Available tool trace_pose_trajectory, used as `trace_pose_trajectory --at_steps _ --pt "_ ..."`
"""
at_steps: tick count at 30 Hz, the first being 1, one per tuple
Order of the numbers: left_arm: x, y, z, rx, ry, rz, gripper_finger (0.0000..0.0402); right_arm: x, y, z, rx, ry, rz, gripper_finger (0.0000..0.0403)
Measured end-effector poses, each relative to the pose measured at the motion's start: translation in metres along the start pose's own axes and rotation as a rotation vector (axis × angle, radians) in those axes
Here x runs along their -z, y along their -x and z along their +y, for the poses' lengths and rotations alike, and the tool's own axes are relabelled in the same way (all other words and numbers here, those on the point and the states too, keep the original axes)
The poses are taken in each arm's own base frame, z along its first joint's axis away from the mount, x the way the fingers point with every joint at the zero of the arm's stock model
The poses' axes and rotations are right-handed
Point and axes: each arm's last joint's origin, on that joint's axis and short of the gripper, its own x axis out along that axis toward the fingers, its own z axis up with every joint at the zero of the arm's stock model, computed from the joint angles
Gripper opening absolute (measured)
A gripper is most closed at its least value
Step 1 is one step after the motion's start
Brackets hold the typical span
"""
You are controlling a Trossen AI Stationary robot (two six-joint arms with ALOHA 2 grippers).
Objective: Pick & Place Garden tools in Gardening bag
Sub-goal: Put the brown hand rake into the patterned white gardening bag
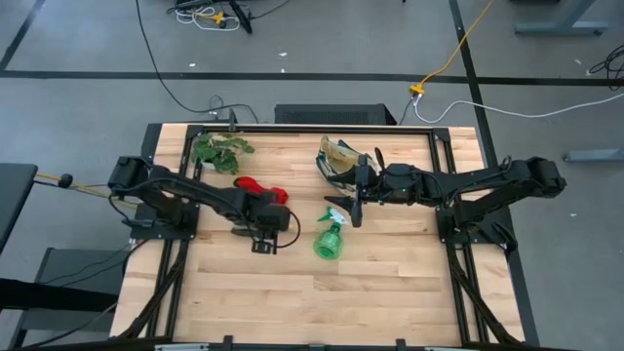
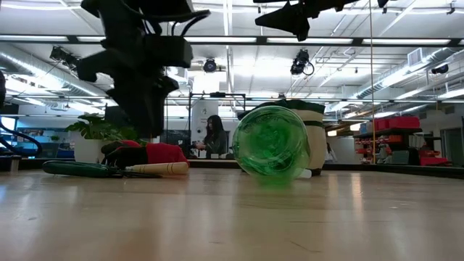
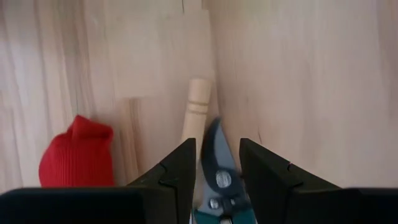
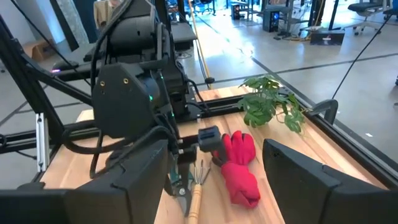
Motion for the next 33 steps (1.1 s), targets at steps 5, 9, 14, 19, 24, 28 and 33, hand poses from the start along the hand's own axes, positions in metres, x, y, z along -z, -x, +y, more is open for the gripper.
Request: trace_pose_trajectory --at_steps 5,9,14,19,24,28,33 --pt "-0.001 -0.011 0.005 -0.006 0.001 0.019 0.0130 0.000 0.000 0.000 -0.001 0.007 -0.001 0.0263" --pt "-0.002 -0.021 0.009 -0.008 0.005 0.035 0.0130 0.000 0.000 0.000 -0.001 0.008 0.000 0.0263" --pt "-0.003 -0.033 0.013 0.026 0.007 0.046 0.0130 0.000 0.000 0.000 0.000 0.010 0.002 0.0263" --pt "-0.003 -0.045 0.015 0.059 0.014 0.052 0.0130 0.000 0.000 0.000 0.000 0.015 0.003 0.0263" --pt "-0.003 -0.051 0.015 0.060 -0.001 0.062 0.0130 0.000 0.000 0.000 0.000 0.015 0.002 0.0263" --pt "-0.003 -0.055 0.016 0.056 0.003 0.063 0.0130 0.000 0.000 0.000 0.000 0.015 0.002 0.0263" --pt "-0.004 -0.056 0.020 0.049 0.016 0.057 0.0130 0.000 0.000 0.000 0.000 0.015 0.003 0.0263"
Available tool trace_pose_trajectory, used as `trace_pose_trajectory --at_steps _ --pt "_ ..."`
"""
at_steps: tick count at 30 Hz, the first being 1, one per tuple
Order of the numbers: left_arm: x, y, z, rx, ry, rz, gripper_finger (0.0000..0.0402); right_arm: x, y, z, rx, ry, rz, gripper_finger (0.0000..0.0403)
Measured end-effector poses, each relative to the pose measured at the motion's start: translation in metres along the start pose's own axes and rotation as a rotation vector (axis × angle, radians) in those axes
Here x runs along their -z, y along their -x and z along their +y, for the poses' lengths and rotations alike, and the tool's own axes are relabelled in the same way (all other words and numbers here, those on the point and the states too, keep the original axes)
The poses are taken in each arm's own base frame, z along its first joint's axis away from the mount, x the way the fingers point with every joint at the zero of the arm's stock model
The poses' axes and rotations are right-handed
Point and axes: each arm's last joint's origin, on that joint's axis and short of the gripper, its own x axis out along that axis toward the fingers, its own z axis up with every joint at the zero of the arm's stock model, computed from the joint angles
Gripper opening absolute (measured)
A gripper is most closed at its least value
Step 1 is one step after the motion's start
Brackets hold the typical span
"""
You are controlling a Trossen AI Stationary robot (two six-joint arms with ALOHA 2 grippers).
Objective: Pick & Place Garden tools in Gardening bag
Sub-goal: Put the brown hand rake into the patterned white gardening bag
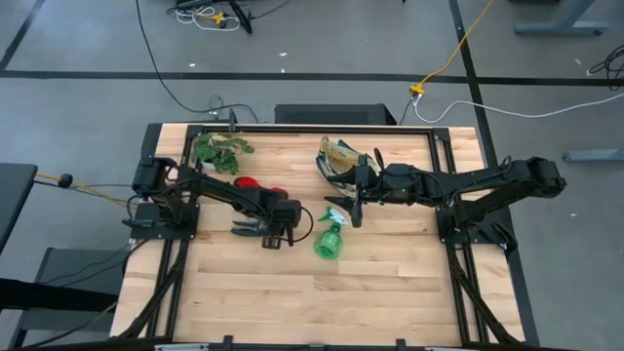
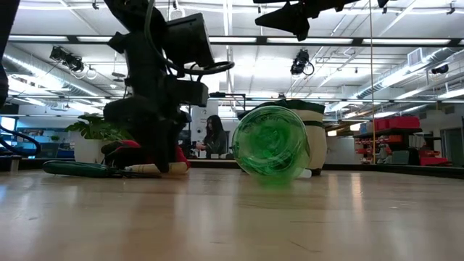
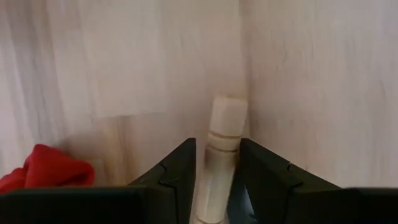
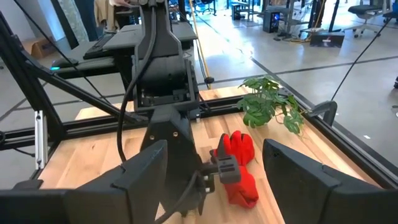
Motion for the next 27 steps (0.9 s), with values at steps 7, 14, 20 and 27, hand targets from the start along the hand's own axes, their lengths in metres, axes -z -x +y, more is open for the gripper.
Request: trace_pose_trajectory --at_steps 7,14,20,27 --pt "-0.0001 -0.0020 0.0031 -0.003 0.010 -0.001 0.0091 0.0001 0.0000 0.0000 0.001 0.000 0.001 0.0263" --pt "-0.0004 -0.0020 0.0031 0.000 0.018 -0.005 0.0066 0.0001 0.0000 0.0000 0.001 0.001 0.001 0.0263" --pt "-0.0009 -0.0020 0.0033 -0.012 0.042 -0.009 0.0066 0.0001 0.0000 -0.0001 0.001 0.001 0.001 0.0263" --pt "-0.0009 -0.0020 0.0032 -0.015 0.045 -0.008 0.0066 0.0001 0.0000 -0.0001 0.002 0.016 0.001 0.0263"
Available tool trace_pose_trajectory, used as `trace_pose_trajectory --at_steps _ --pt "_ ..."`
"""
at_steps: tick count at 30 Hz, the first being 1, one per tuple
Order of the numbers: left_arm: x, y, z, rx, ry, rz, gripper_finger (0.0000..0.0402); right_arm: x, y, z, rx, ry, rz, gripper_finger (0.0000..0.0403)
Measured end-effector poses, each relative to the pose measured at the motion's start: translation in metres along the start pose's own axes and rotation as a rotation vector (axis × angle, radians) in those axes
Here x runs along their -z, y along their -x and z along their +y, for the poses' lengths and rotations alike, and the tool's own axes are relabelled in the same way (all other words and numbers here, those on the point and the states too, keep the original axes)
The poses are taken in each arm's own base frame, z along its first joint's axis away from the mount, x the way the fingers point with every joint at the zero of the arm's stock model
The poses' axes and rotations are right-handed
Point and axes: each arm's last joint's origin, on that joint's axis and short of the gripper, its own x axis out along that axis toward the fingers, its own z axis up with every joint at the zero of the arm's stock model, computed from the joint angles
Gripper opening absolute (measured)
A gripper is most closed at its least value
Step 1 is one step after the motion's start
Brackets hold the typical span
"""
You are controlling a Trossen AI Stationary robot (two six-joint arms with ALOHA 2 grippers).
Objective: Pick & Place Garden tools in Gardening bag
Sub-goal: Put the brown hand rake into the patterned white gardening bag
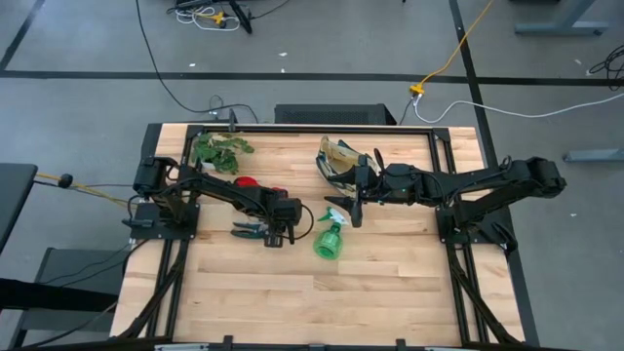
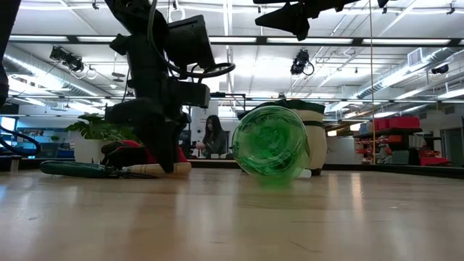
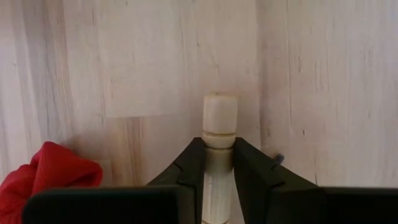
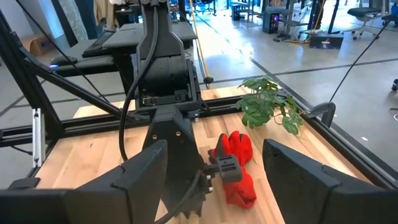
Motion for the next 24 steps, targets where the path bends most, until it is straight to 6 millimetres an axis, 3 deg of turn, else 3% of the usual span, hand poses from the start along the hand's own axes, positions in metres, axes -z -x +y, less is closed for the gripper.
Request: trace_pose_trajectory --at_steps 13,24 --pt "-0.002 0.028 0.003 -0.004 0.034 -0.075 0.0066 0.000 0.000 -0.001 0.037 0.005 -0.003 0.0263" --pt "-0.002 0.086 0.009 -0.013 0.080 -0.275 0.0066 0.000 0.000 -0.003 0.089 0.012 -0.008 0.0263"
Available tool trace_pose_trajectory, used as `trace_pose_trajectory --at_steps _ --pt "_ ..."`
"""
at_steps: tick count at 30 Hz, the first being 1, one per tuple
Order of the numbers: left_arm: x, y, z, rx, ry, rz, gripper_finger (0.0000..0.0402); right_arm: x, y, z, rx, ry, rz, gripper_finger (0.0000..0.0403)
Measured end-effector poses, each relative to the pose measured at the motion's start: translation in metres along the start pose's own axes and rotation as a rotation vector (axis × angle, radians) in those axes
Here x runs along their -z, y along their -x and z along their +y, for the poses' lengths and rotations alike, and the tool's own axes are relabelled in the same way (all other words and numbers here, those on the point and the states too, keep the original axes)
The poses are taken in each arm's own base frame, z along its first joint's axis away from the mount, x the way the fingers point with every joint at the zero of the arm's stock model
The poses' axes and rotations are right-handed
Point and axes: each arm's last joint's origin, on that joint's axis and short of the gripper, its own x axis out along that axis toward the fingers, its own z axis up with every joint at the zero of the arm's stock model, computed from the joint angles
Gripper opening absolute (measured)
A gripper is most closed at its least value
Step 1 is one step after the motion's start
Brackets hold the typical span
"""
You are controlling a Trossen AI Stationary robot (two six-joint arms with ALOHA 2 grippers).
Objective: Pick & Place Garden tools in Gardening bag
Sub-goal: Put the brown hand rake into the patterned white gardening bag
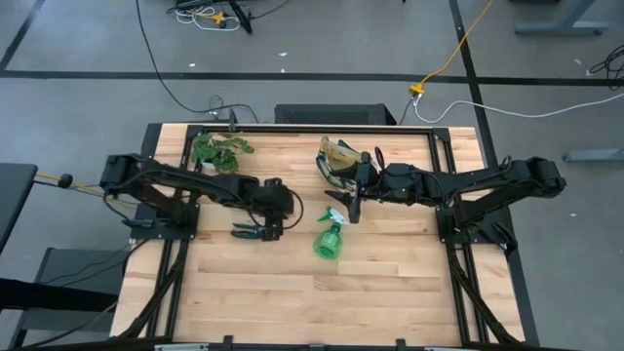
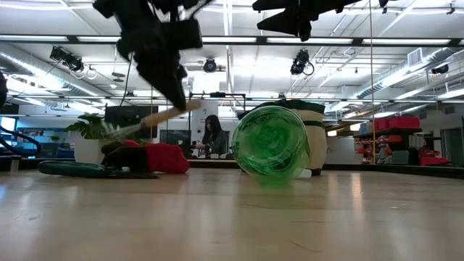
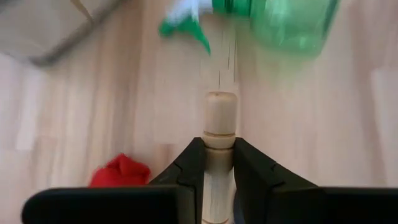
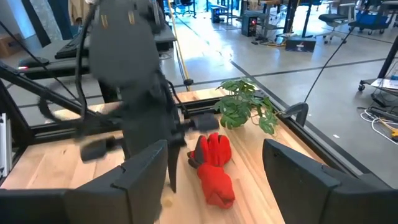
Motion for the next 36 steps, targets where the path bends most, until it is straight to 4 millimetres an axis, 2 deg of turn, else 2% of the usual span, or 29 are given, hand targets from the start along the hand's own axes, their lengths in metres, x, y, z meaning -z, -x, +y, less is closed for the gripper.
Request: trace_pose_trajectory --at_steps 6,14,19,27,36 --pt "-0.005 0.046 0.005 -0.018 0.030 -0.159 0.0066 0.000 0.000 0.000 -0.001 -0.001 -0.002 0.0263" --pt "-0.008 0.111 0.013 -0.058 0.050 -0.459 0.0066 -0.003 0.000 0.000 -0.002 -0.007 -0.023 0.0263" --pt "-0.013 0.141 0.016 -0.066 0.046 -0.665 0.0066 -0.006 0.000 0.000 -0.006 -0.016 -0.055 0.0263" --pt "-0.027 0.161 0.017 -0.074 0.001 -0.902 0.0066 -0.012 0.001 0.001 -0.011 -0.032 -0.120 0.0263" --pt "-0.040 0.167 0.016 -0.042 -0.019 -1.067 0.0066 -0.022 0.001 0.002 -0.014 0.008 -0.229 0.0263"
